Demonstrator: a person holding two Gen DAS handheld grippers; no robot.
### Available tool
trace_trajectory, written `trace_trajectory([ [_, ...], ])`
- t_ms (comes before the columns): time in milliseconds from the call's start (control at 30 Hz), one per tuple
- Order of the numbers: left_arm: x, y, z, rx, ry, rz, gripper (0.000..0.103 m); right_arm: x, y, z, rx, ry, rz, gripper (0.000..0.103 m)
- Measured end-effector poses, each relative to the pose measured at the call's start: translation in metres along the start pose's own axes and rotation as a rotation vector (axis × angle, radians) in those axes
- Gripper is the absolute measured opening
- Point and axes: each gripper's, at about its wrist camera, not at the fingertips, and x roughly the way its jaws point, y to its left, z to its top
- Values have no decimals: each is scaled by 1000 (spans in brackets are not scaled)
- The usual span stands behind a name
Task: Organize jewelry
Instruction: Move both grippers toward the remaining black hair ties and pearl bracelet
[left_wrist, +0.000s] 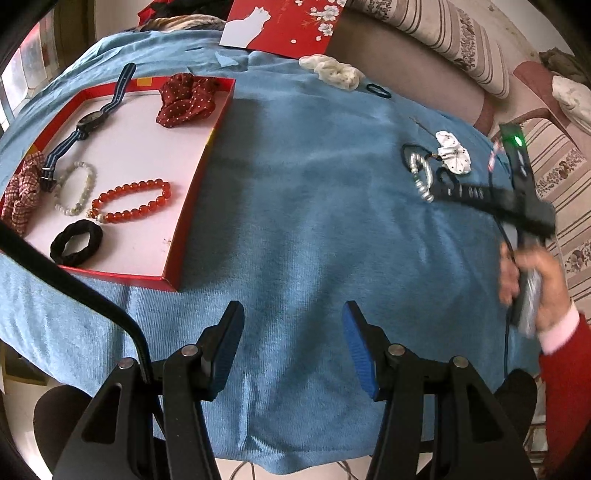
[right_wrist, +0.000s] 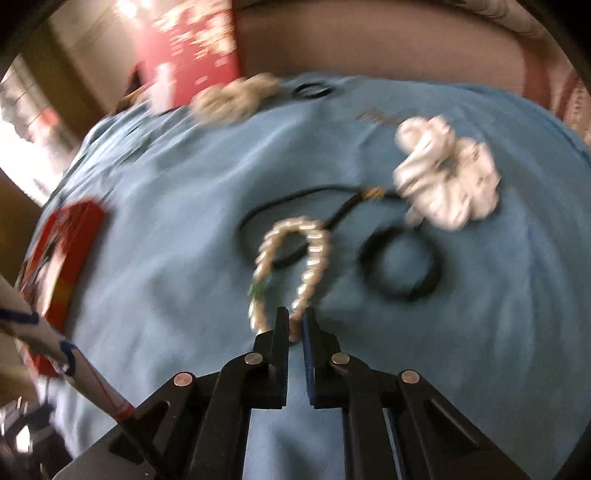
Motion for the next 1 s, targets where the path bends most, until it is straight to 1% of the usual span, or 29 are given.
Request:
trace_trajectory([
  [67, -3, -2, -2, 3, -4, -1, 54, -5, 10, -21, -2, 38, 75, 5],
  [133, -5, -3, -4, 5, -4, -4, 54, -10, 22, -49, -23, 74, 132, 5],
  [200, -6, -6, -3, 9, -1, -12, 54, -20, 31, -76, -53, 77, 158, 5],
  [267, -3, -13, -1, 25, 4, -23, 54, -31, 32, -90, -50, 76, 182, 5],
  [333, 1, -25, 6, 48, 6, -39, 54, -41, 25, -94, -40, 54, 169, 7],
  [433, 10, -47, 23, 82, 3, -77, 54, -57, 2, -80, -8, -29, 59, 17],
  [500, 23, -64, 42, 91, 10, -116, 54, -65, -15, -66, 43, -81, 14, 34],
  [567, 39, -77, 59, 84, 24, -162, 54, -69, -31, -50, 83, -139, -38, 41],
  [667, 73, -92, 86, 34, 68, -241, 53, -62, -50, -25, 119, -166, -83, 41],
  [700, 84, -96, 93, 12, 83, -256, 53, -57, -55, -18, 128, -168, -91, 41],
  [767, 108, -100, 106, -44, 114, -278, 44, -48, -63, -7, 139, -165, -113, 41],
  [800, 121, -104, 113, -63, 129, -293, 44, -44, -67, -2, 141, -163, -120, 41],
  [867, 136, -112, 121, -66, 132, -289, 44, -34, -76, 6, 144, -154, -133, 41],
  [900, 139, -116, 124, -57, 121, -282, 44, -30, -78, 8, 145, -149, -136, 41],
  [1000, 145, -134, 133, -8, 87, -249, 44, -9, -83, 17, 146, -127, -146, 41],
])
